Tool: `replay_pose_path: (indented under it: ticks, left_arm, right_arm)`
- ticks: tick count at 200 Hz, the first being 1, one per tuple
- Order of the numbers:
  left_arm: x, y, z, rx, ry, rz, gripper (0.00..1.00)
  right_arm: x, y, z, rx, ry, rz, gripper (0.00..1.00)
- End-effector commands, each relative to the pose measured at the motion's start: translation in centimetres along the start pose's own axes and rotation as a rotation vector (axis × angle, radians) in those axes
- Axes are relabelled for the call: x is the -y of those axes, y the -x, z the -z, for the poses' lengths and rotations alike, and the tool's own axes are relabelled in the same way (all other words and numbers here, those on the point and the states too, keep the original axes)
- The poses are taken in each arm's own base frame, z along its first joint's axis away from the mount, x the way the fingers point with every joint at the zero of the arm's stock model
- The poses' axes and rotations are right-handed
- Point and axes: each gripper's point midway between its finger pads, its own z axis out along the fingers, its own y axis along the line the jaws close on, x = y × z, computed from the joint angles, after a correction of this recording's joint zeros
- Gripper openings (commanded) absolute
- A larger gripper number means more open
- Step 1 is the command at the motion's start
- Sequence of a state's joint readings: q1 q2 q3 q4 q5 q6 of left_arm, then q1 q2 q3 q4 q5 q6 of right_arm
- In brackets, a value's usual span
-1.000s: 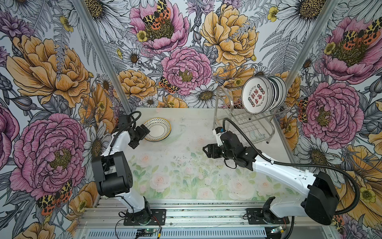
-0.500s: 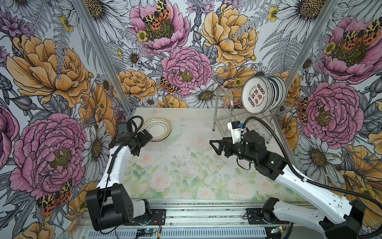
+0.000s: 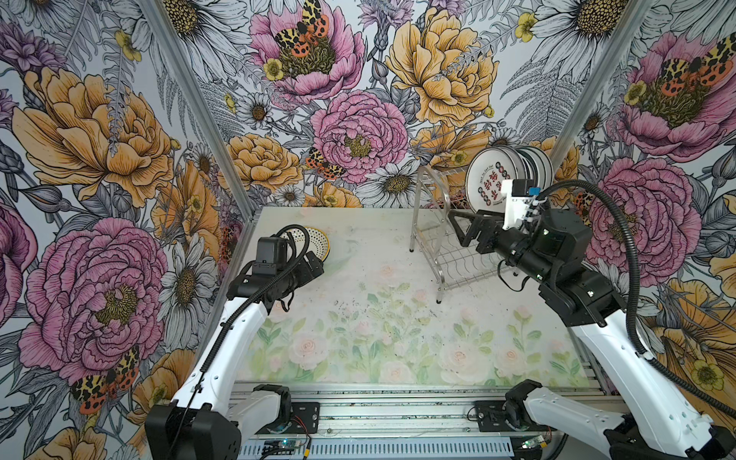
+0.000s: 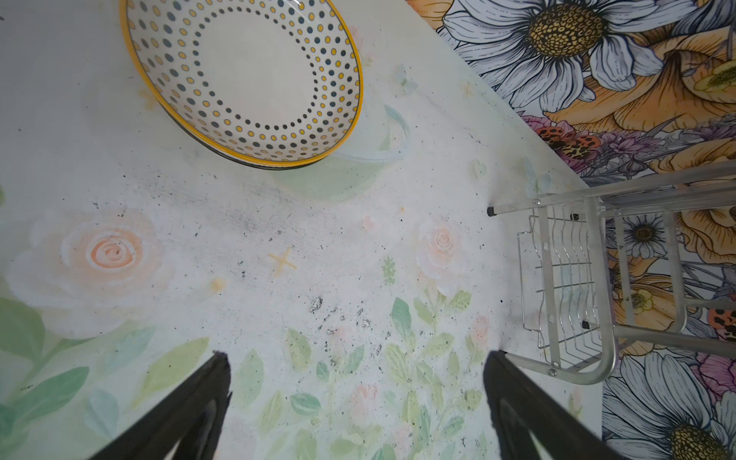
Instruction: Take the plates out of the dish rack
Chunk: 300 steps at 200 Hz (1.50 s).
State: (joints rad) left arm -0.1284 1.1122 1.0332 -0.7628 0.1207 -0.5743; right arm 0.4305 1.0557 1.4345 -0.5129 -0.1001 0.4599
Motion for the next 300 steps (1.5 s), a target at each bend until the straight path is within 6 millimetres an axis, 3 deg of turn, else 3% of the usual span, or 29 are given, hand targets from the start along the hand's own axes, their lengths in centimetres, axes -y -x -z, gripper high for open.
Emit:
replay_pose_path:
  ticks: [1,21,41,93,151,300]
  left_arm:
    - [1.0,0.7,1.0,0.040,0.001,-0.017,0.99]
    - [1.2,0.4,0.9,0.031,0.012,-0.023,0.99]
    - [1.5,0.3,0.8,0.024,0.008,-0.032,0.99]
    - [2.2,0.6,0.6,0.020,0.000,-0.058,0.99]
    - [2.8,1.2,0.1,0.013,-0.006,-0.068,0.99]
    - [4.3,0.9,-0.3,0.004,-0.063,-0.088,0.99]
  right_arm:
    - [4.3,2.0,-0.2,0.024,-0.232,0.062,0.99]
    - [7.3,4.0,-0.8,0.066,-0.397,0.098,0.99]
    - [8.9,5.5,-1.5,0.085,-0.491,0.127,0.99]
    - [11.0,7.0,-2.3,0.102,-0.558,0.120,0.99]
    - [12.1,7.0,-2.1,0.093,-0.538,0.080,0.99]
    - [14.6,5.7,-3.9,0.036,-0.441,-0.085,0.93]
